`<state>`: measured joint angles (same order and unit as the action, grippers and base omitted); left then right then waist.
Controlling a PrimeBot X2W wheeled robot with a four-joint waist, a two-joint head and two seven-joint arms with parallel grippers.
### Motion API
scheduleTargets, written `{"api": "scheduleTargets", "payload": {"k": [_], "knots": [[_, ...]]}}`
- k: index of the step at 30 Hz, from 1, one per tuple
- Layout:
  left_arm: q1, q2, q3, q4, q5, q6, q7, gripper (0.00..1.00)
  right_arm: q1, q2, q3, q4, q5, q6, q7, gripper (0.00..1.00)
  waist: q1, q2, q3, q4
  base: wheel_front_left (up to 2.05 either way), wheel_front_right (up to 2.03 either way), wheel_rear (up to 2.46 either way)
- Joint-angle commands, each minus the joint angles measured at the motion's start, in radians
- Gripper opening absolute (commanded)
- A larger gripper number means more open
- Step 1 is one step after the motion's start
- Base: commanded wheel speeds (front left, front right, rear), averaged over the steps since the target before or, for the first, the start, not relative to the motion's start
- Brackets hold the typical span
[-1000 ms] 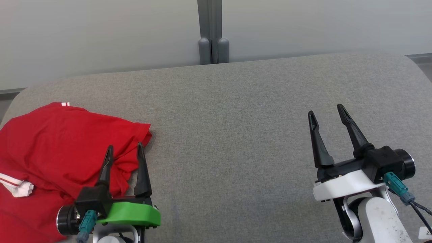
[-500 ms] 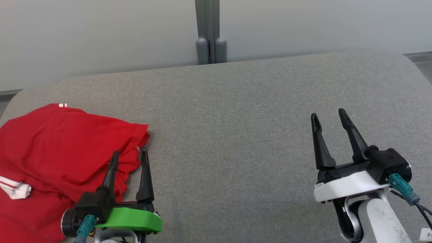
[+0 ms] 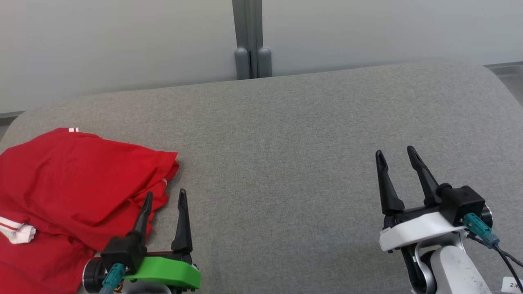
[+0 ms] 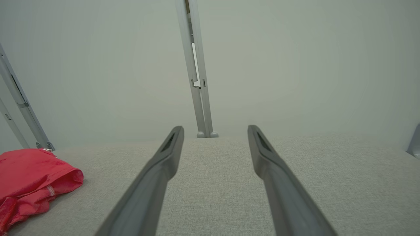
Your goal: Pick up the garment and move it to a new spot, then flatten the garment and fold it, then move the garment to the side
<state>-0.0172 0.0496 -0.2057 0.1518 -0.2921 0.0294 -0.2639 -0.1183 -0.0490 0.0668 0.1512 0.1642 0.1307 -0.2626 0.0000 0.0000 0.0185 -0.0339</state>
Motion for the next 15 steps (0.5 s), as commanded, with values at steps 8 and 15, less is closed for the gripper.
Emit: {"api": "scheduleTargets", "payload": {"k": [8,15], "knots": [[-0.006,0.002,0.006,-0.001,-0.031,0.010,-0.001,1.00,-0.010,-0.003,-0.001,0.008,-0.017,0.000,-0.003,1.00,0.0000,0.0000,0.001,0.006,0.00,0.00,0.00],[-0.007,0.002,0.017,-0.002,-0.036,0.026,-0.001,1.00,0.003,-0.002,0.027,0.001,-0.001,0.000,-0.004,1.00,0.0000,0.0000,0.000,0.051,0.00,0.00,0.00]]}}
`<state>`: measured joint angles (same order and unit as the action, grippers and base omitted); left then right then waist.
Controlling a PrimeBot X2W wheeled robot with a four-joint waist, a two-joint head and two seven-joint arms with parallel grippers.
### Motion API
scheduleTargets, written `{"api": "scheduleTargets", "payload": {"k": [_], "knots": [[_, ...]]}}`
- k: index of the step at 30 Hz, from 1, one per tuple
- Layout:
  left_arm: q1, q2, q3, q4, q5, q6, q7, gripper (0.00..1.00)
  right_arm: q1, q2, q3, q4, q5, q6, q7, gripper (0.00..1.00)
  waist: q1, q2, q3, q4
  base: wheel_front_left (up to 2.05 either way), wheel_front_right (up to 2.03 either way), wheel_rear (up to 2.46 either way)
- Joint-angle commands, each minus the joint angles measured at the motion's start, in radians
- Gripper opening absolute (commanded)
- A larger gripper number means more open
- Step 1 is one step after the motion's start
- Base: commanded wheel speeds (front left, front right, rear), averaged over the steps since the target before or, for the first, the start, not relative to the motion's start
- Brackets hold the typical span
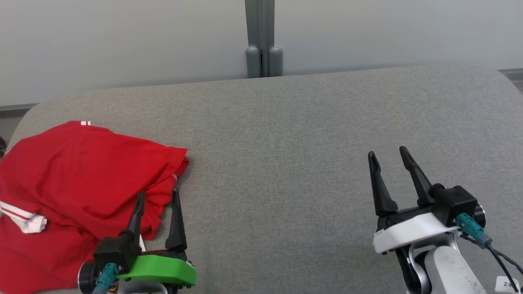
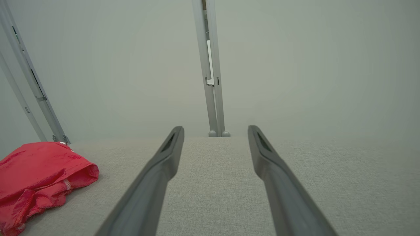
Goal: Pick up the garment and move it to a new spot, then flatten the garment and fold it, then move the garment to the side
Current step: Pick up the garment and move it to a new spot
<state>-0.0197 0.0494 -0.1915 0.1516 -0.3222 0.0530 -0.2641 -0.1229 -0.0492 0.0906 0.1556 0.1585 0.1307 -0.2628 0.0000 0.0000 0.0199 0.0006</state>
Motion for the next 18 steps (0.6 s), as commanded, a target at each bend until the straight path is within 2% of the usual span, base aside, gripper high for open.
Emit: {"api": "scheduleTargets", "payload": {"k": [1,12,18], "knots": [[-0.003,0.002,0.003,-0.002,-0.004,0.005,-0.001,1.00,0.012,-0.002,0.009,-0.005,0.007,0.000,-0.003,1.00,0.0000,0.0000,-0.002,0.030,0.00,0.00,0.00],[0.016,0.002,0.041,-0.010,0.007,0.027,-0.001,1.00,0.027,-0.002,0.087,-0.003,0.031,0.000,-0.003,1.00,0.0000,0.0000,-0.017,0.207,0.00,0.00,0.00],[0.028,0.002,0.073,-0.019,0.032,0.018,-0.001,1.00,0.031,-0.002,0.144,0.002,0.057,0.000,-0.003,1.00,0.0000,0.0000,-0.025,0.313,0.00,0.00,0.00]]}}
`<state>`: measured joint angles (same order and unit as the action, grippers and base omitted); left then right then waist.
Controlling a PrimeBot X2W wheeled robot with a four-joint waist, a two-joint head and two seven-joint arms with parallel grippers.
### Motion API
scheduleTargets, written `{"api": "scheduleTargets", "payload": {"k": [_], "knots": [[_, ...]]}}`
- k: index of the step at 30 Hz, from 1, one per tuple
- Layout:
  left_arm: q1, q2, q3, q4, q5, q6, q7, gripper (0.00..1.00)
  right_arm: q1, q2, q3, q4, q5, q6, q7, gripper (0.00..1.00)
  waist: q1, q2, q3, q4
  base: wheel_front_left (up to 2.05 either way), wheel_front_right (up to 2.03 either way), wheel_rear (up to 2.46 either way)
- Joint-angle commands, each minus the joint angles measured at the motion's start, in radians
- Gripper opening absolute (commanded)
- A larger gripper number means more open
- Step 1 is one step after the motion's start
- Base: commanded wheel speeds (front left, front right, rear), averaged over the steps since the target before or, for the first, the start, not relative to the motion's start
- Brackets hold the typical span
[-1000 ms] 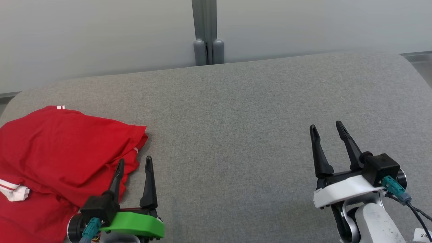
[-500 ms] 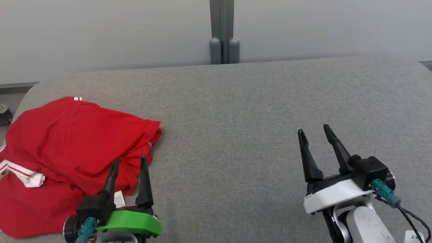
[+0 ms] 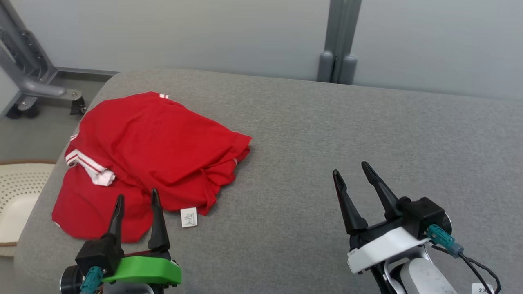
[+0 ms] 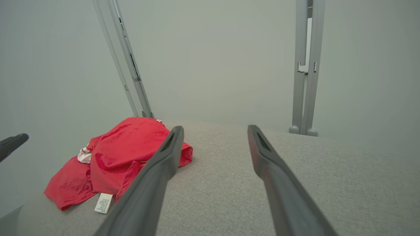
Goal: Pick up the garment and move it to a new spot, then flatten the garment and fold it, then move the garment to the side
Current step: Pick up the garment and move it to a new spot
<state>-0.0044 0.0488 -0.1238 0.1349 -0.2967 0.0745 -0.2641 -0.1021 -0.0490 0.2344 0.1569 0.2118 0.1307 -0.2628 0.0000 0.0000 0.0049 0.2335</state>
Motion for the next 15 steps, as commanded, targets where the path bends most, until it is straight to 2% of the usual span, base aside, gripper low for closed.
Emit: {"api": "scheduleTargets", "payload": {"k": [1,8,15], "knots": [[0.014,0.003,0.007,-0.003,0.009,-0.005,-0.001,1.00,0.012,-0.004,0.002,0.003,0.006,0.000,-0.003,1.00,0.0000,0.0000,-0.010,0.095,0.00,0.00,0.00],[0.021,0.003,0.027,-0.012,0.016,-0.009,-0.001,1.00,0.008,-0.003,0.024,0.010,0.020,0.000,-0.003,1.00,0.0000,0.0000,-0.006,0.190,0.00,0.00,0.00],[0.024,0.003,0.051,-0.017,0.019,-0.013,-0.001,1.00,-0.002,-0.003,0.040,0.010,0.025,0.000,-0.003,1.00,0.0000,0.0000,0.007,0.232,0.00,0.00,0.00]]}}
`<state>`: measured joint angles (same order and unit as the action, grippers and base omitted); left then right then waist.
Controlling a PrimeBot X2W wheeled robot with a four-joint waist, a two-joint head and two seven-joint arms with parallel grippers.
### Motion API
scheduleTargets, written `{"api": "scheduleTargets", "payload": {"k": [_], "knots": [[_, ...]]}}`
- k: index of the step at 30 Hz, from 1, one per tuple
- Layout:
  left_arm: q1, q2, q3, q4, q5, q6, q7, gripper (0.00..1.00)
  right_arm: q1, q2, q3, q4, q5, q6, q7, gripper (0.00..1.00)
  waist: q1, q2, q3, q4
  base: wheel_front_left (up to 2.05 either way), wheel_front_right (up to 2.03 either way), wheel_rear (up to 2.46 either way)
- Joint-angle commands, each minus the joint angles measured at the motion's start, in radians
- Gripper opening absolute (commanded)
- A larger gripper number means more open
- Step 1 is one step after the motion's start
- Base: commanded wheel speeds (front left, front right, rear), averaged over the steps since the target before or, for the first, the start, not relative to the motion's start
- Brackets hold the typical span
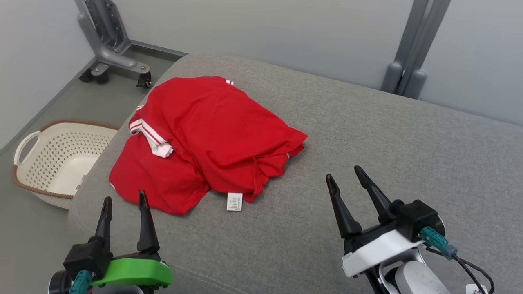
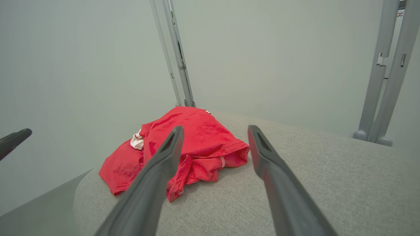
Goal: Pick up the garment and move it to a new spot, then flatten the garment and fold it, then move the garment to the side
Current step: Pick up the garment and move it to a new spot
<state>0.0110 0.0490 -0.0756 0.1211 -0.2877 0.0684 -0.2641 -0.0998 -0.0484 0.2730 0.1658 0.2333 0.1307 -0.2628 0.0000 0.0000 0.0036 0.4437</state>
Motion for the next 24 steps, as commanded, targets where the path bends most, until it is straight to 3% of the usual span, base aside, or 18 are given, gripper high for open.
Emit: {"api": "scheduleTargets", "payload": {"k": [1,17,24], "knots": [[0.008,0.003,0.005,-0.005,0.010,-0.006,-0.001,1.00,-0.006,-0.004,0.006,0.001,0.007,0.000,-0.003,1.00,0.0000,0.0000,0.010,0.024,0.00,0.00,0.00],[-0.027,0.003,0.059,-0.011,-0.014,0.011,-0.001,1.00,-0.027,-0.004,-0.020,0.001,-0.022,0.000,-0.003,1.00,0.0000,0.0000,0.063,-0.021,0.00,0.00,0.00],[-0.116,0.006,0.114,0.094,0.035,-0.018,-0.001,1.00,-0.076,-0.003,-0.072,-0.021,-0.088,0.000,-0.003,1.00,0.0000,0.0000,0.165,-0.062,0.00,0.00,0.00]]}}
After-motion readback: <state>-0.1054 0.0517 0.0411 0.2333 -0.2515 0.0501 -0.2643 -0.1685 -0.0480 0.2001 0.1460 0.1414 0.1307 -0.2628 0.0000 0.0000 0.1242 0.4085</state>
